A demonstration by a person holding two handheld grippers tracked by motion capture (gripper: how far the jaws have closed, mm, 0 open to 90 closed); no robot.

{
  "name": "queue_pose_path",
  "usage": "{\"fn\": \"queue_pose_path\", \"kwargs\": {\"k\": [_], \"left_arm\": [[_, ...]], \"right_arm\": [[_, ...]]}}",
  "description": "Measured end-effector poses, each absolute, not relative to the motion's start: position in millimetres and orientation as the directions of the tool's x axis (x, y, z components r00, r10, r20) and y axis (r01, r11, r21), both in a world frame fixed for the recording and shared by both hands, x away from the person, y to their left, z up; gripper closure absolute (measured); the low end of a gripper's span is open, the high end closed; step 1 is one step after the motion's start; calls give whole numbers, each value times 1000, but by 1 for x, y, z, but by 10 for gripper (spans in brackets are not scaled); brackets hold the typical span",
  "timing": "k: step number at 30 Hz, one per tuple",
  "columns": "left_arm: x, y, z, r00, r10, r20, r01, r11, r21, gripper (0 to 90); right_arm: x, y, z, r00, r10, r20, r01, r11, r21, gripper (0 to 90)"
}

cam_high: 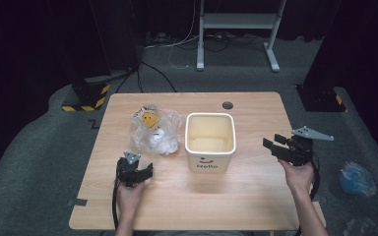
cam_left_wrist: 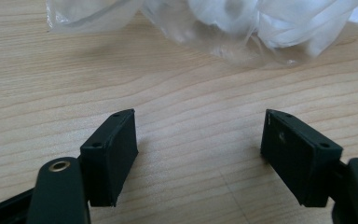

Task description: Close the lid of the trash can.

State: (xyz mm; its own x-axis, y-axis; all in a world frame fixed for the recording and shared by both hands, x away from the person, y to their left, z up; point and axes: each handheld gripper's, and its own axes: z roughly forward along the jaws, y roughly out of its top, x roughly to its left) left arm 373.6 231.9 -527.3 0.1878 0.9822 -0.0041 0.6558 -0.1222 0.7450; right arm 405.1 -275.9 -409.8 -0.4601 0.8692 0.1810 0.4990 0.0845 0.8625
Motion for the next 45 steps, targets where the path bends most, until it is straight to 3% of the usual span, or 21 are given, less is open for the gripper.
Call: {"fn": "queue_pose_path", "kwargs": {"k": [45], "left_arm": [[373,232,-527,186,982,-3,656,-122,745,269]], "right_arm": [[389,-279,-455,-461,858,228,535,64,842,436]]}}
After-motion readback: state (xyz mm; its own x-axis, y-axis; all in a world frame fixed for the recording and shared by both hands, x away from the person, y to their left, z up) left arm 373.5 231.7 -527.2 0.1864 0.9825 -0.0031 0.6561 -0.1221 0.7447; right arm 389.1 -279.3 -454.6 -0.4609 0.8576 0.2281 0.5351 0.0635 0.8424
